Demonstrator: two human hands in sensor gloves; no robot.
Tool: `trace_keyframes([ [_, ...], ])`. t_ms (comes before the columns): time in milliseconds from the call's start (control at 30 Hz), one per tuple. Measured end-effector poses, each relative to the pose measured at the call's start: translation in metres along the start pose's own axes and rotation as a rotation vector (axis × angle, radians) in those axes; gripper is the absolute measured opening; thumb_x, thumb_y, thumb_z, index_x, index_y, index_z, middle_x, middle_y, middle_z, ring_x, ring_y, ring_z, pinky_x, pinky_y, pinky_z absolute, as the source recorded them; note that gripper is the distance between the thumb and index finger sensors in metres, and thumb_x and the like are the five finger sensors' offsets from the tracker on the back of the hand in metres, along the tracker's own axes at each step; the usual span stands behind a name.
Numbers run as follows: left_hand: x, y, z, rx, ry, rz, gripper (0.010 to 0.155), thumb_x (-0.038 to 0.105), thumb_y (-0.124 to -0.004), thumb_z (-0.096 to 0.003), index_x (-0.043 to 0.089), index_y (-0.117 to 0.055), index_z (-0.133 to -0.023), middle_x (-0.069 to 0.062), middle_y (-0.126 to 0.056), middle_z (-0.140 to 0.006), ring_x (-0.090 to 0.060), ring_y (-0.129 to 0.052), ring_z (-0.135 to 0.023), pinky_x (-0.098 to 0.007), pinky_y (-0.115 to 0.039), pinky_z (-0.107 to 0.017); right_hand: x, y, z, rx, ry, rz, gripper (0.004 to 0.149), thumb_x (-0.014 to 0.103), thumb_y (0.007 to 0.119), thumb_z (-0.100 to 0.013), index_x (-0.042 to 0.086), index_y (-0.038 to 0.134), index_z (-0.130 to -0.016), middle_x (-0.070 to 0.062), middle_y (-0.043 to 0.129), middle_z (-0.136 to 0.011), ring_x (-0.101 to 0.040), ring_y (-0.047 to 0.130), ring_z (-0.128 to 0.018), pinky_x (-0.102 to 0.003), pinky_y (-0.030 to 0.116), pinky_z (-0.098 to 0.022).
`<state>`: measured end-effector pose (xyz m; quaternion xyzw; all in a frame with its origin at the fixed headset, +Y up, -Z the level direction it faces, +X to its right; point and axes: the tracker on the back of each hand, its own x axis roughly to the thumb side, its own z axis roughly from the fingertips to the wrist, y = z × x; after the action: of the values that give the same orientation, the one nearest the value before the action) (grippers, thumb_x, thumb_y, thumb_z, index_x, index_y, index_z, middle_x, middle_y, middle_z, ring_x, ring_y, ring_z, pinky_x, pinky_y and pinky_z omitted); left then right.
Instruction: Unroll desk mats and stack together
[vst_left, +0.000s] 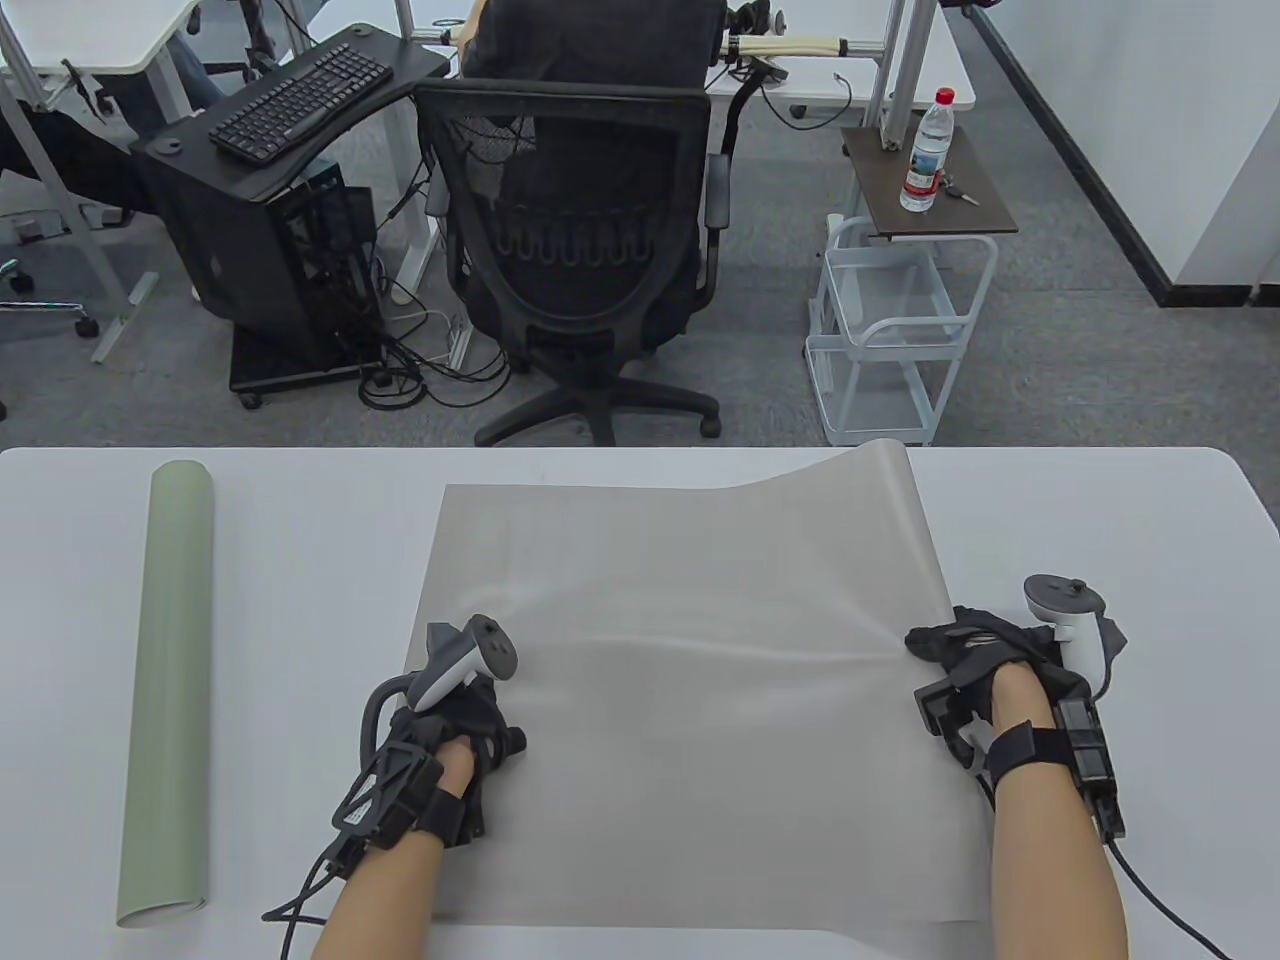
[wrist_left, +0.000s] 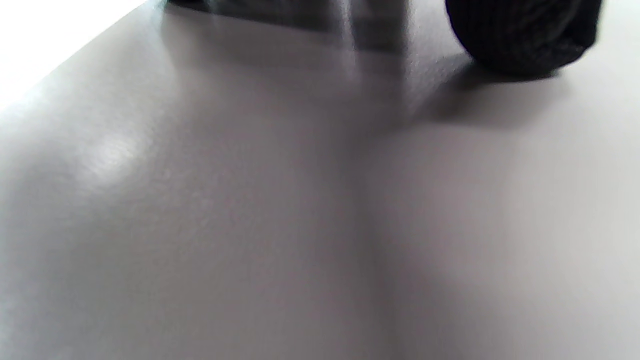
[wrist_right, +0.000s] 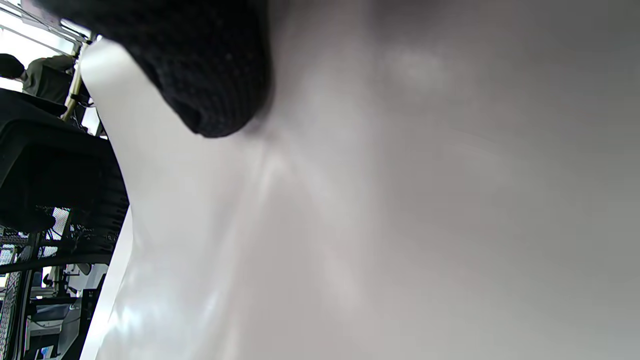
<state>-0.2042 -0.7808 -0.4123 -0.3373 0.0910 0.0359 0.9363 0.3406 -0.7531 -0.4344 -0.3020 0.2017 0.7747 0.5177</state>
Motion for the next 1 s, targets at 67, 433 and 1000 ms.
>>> trace_keyframes([
  [67, 0.0, 0.0, 0.0, 0.001, 0.001, 0.002, 0.087, 0.054, -0.074, -0.0356, 0.028, -0.023, -0.101, -0.017, -0.014, -0.11, -0.048, -0.025, -0.1, -0.061, -0.044, -0.071, 0.004, -0.003, 0.002, -0.053, -0.016, 0.005, 0.059, 0.026, 0.089, -0.047, 0.011, 0.056, -0.094, -0.008, 0.085, -0.086, -0.031, 0.108, -0.059, -0.039, 0.098, -0.038],
  [433, 0.002, 0.002, -0.001, -0.013, 0.007, 0.01, 0.088, 0.052, -0.076, -0.0355, 0.026, -0.023, -0.101, -0.018, -0.014, -0.109, -0.049, -0.025, -0.1, -0.063, -0.044, -0.07, 0.042, 0.035, 0.022, -0.255, -0.194, 0.624, 0.077, 0.021, 0.084, -0.049, 0.028, 0.032, -0.105, -0.003, 0.081, -0.092, -0.029, 0.109, -0.051, -0.034, 0.096, -0.029],
  [1000, 0.004, 0.003, -0.002, -0.024, 0.006, 0.01, 0.088, 0.051, -0.076, -0.0358, 0.025, -0.022, -0.101, -0.02, -0.013, -0.109, -0.051, -0.025, -0.1, -0.064, -0.044, -0.07, 0.049, 0.027, 0.035, 0.287, -0.331, 0.078, 0.082, 0.029, 0.081, -0.055, 0.039, 0.018, -0.107, -0.005, 0.063, -0.101, -0.026, 0.092, -0.065, -0.032, 0.089, -0.042],
])
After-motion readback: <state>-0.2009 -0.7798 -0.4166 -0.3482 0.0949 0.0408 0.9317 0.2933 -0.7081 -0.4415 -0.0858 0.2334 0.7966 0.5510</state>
